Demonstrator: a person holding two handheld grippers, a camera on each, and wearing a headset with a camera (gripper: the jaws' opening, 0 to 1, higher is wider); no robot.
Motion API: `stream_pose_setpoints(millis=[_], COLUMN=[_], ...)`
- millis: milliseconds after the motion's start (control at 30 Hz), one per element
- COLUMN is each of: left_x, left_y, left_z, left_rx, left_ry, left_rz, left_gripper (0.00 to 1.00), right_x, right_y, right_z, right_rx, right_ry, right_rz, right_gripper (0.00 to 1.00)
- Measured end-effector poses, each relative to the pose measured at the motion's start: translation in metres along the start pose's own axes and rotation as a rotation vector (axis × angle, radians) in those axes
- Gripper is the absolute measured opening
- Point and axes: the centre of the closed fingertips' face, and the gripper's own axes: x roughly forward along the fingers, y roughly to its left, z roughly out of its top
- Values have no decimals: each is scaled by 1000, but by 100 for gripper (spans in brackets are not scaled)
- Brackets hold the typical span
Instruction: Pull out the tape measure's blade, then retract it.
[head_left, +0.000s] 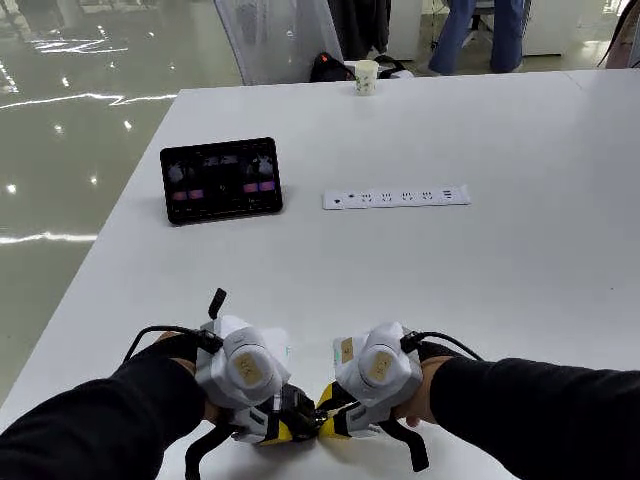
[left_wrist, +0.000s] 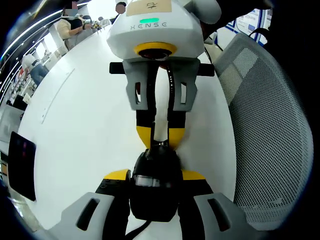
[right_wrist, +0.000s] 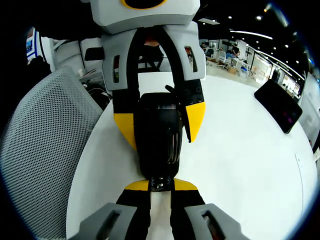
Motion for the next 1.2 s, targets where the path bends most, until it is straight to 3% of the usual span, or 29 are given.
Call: stream_pose_setpoints(millis=[467,1200], left_x=[-1,-1], left_y=[0,0], left_z=[-1,1], left_rx=[-11,-14], left_ry=[-11,-35], left_rz=[-7,-16], left_gripper=[31,31], right_x=[-3,-13], right_y=[0,1], right_z=[-2,-11], right_rx=[3,16], right_ry=[-16,-6], right_rz=[-40,-5], right_gripper=[10,10])
